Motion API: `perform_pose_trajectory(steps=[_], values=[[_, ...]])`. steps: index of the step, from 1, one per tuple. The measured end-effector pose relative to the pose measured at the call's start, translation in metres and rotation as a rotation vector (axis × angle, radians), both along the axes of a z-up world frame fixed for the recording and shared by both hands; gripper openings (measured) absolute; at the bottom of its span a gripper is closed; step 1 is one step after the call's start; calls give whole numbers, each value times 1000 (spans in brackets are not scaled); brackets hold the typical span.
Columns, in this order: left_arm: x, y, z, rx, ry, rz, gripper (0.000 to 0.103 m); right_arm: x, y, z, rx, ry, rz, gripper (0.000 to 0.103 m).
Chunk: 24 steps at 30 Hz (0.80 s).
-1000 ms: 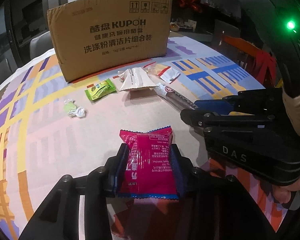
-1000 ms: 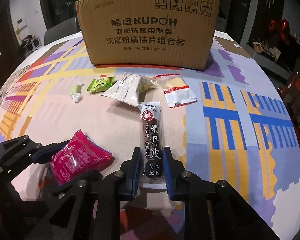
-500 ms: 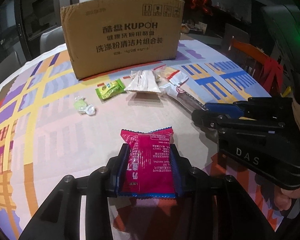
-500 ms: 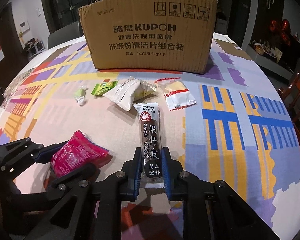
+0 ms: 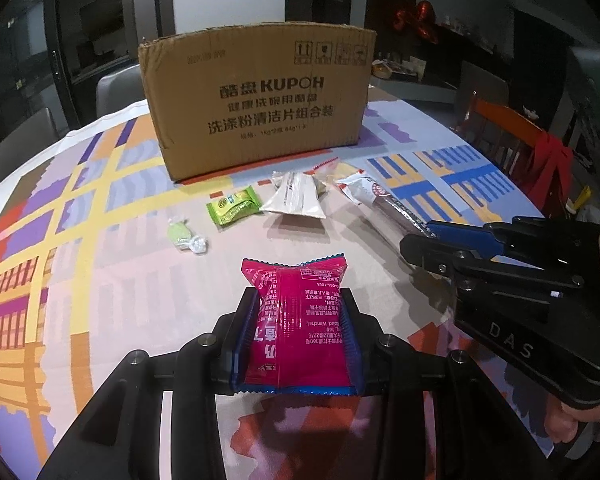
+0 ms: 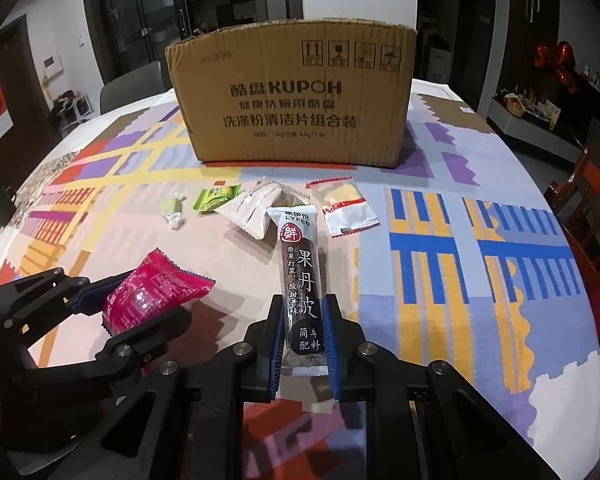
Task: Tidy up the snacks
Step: 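Lift the pink packet and dark stick and carry them over the box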
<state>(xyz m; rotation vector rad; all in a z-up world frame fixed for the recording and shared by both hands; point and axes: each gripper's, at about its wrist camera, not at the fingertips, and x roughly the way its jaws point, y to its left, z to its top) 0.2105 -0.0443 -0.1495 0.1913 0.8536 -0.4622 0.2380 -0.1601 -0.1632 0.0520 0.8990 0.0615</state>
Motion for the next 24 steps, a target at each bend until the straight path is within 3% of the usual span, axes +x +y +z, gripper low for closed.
perform_pose_trajectory(steps=[7, 24], values=[[5, 5, 21, -11, -27, 71, 38, -3, -1, 17, 6, -29, 1, 19], [18, 4, 64, -25, -72, 127, 38, -1, -10, 64, 0, -109, -1, 19]])
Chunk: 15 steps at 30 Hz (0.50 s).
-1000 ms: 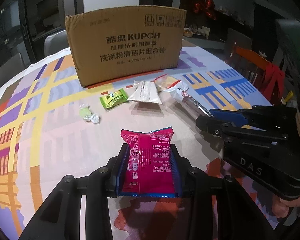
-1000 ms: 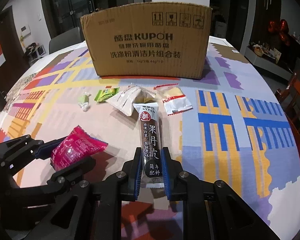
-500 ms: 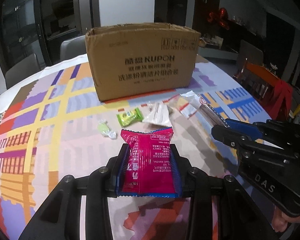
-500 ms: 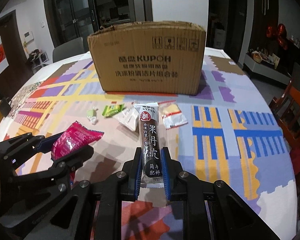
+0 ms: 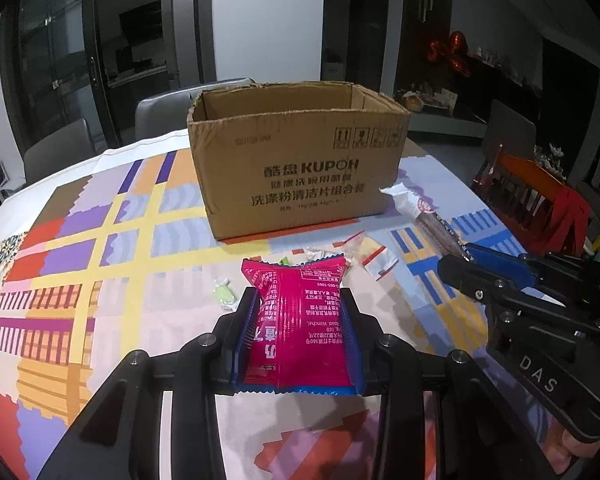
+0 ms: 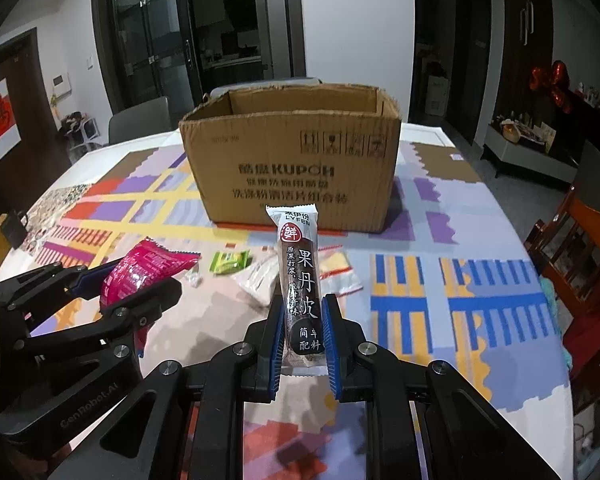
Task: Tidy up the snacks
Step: 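Lift the pink packet and dark stick and carry them over the box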
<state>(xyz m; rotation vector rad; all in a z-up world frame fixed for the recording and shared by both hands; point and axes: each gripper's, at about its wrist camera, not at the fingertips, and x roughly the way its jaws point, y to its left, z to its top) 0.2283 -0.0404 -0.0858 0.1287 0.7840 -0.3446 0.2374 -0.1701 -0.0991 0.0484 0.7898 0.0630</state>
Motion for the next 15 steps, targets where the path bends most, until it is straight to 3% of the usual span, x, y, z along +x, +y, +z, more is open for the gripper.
perform_pose_trajectory(steps=[15], values=[[17, 0, 36, 0, -33, 41, 39, 11, -8, 38, 0, -70, -5, 19]])
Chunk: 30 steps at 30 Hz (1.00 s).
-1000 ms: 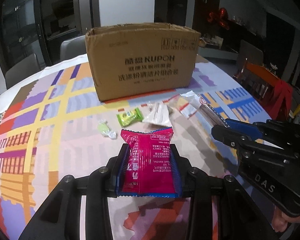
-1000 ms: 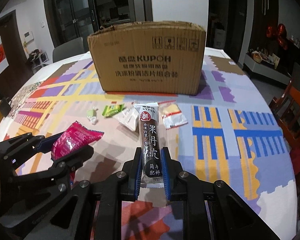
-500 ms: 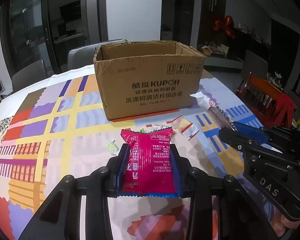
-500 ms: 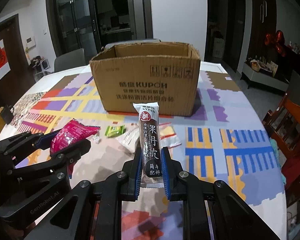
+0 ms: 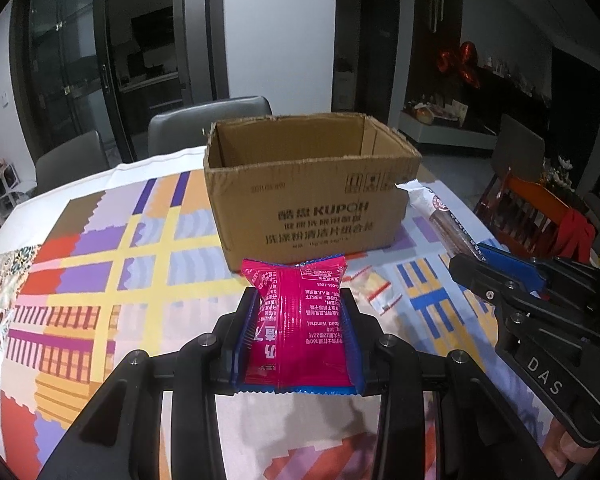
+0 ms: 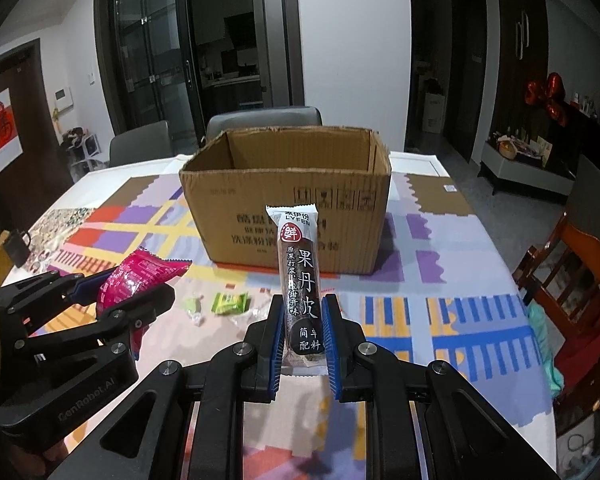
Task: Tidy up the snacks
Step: 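Lift the pink packet and dark stick and carry them over the box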
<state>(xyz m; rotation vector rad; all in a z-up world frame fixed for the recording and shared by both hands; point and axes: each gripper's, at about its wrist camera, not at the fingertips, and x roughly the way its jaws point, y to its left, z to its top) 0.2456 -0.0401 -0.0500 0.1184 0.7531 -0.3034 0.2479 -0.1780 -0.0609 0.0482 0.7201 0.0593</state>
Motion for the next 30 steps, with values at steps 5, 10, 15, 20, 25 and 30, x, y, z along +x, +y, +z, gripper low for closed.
perform_pose_trajectory(steps=[5, 10, 15, 20, 25, 30], values=[[6, 0, 9, -4, -14, 9, 39, 5, -2, 7, -2, -16, 0, 19], [14, -1, 17, -6, -28, 16, 39, 12, -4, 16, -5, -35, 0, 19], [23, -3, 27, -12, -49, 23, 39, 18, -8, 25, -4, -59, -5, 19], [32, -5, 36, -17, -65, 23, 39, 27, -12, 32, -5, -76, -8, 19], [44, -8, 44, -19, -85, 21, 39, 35, -16, 38, -5, -94, -17, 19], [57, -12, 50, -22, -101, 16, 39, 44, -22, 47, -6, -112, -29, 19]])
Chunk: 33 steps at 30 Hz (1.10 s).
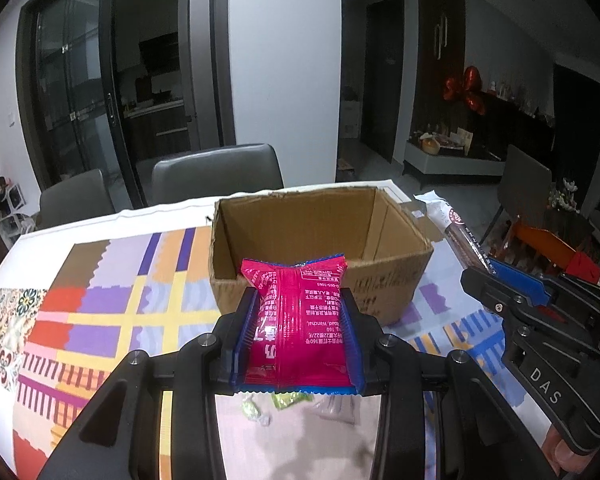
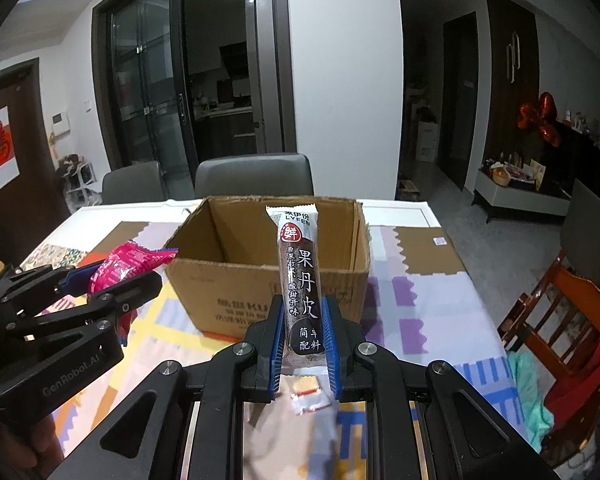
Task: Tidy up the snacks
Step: 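Lift the pink packet and dark stick and carry them over the box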
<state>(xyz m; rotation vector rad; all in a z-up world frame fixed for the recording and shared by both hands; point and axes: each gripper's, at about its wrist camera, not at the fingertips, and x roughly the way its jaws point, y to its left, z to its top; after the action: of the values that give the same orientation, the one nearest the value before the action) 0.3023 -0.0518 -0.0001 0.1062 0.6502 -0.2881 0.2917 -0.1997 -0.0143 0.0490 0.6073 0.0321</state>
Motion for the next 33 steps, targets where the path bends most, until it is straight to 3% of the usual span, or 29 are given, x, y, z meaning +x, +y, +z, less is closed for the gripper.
perform_pose_trajectory(steps=[33], values=[[75, -4, 13, 2, -51, 16, 39, 77, -17, 13, 0, -34, -28, 19]])
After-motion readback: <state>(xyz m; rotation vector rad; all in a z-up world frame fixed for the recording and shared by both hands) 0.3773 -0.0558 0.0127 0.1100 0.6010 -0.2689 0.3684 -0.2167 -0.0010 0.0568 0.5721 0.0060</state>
